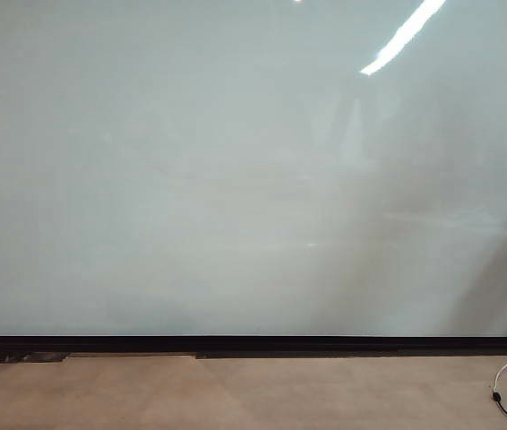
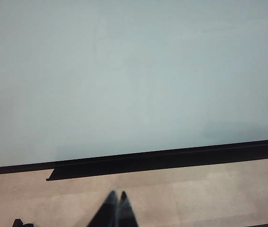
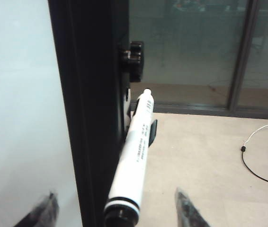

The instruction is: Pick up the pen on the shelf to the right of the whiteboard and draw a triangle.

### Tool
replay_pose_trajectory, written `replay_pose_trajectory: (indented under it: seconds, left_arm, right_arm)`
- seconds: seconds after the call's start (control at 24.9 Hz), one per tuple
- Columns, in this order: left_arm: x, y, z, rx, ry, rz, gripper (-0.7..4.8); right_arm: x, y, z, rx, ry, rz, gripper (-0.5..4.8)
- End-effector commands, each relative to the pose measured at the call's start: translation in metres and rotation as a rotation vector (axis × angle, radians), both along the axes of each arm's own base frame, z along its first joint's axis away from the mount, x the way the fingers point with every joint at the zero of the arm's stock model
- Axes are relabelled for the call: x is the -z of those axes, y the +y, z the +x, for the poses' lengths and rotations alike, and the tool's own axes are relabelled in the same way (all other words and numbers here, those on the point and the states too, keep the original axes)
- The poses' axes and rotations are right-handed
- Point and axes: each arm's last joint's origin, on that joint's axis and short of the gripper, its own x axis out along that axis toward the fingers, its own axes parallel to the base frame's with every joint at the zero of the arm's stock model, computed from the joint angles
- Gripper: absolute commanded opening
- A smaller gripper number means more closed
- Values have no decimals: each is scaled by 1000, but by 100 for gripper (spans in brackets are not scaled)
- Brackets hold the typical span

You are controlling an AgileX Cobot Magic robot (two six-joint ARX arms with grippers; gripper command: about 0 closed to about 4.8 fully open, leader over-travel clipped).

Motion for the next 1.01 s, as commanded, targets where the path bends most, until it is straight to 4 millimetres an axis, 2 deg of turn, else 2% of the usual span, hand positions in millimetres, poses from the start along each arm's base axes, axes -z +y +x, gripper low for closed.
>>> replay_pose_trajectory:
  seconds: [0.04, 0.4, 0.64, 0.8, 1.01]
  left_arm:
    - [-2, 0, 0, 0, -10, 1, -5]
    - [-2, 0, 0, 0, -10, 1, -5]
    - [-2, 0, 0, 0, -8, 1, -5]
    - [-2, 0, 0, 0, -8, 1, -5]
    - [-2, 0, 0, 0, -8, 1, -5]
  right_arm:
    - [-7, -2, 4, 4, -34, -16, 314]
    - [-12, -1, 16, 29, -61, -24, 304]
    - [-2, -2, 25, 13, -40, -3, 303]
    - [-2, -1, 26, 9, -42, -6, 260]
    - [-2, -1, 27, 8, -44, -7, 260]
